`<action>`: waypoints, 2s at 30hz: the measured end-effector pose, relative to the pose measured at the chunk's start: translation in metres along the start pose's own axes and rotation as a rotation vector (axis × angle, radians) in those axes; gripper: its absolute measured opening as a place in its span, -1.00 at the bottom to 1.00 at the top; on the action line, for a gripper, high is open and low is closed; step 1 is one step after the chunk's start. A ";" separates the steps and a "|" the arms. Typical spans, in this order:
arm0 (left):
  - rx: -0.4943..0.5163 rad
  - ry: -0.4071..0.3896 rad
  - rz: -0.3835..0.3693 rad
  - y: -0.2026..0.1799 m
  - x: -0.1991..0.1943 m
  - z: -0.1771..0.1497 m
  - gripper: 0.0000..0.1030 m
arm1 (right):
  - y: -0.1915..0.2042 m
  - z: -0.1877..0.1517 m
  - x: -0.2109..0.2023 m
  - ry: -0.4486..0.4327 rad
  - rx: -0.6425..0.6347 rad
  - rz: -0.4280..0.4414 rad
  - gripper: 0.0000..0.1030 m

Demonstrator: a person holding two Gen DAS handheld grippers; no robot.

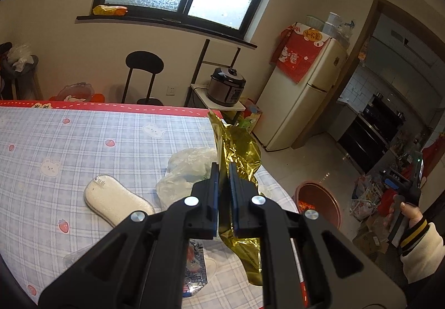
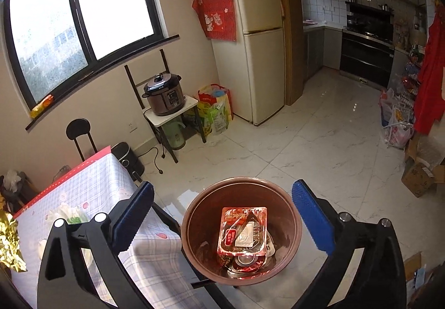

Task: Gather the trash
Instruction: 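Drop the clear container into the brown bin with the right gripper while the left gripper carries the gold foil, then drop the gold foil into the brown bin with the left gripper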

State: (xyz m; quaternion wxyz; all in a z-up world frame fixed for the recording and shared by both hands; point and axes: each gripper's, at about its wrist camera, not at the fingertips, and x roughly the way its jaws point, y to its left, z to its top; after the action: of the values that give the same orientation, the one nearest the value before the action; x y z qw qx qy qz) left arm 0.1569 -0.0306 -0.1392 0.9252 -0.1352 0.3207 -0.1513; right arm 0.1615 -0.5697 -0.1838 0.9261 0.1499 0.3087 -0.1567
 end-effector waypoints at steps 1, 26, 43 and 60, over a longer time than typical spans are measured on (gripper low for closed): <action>0.010 0.004 -0.012 -0.004 0.003 0.002 -0.79 | 0.001 -0.002 -0.005 -0.002 -0.002 0.000 0.90; 0.252 0.235 -0.401 -0.262 0.213 -0.035 -0.79 | -0.137 -0.026 -0.062 0.044 0.000 -0.187 0.90; 0.349 0.122 -0.367 -0.326 0.214 -0.022 0.88 | -0.178 -0.036 -0.072 0.020 0.062 -0.183 0.90; -0.092 -0.083 0.313 0.025 -0.022 -0.002 0.88 | 0.079 -0.030 -0.019 0.045 -0.235 0.271 0.90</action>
State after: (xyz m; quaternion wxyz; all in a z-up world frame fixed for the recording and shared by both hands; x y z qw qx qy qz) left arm 0.1441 0.0000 -0.1367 0.9428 -0.1320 0.3058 0.0152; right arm 0.1620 -0.4829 -0.1803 0.9428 0.0844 0.3224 0.0102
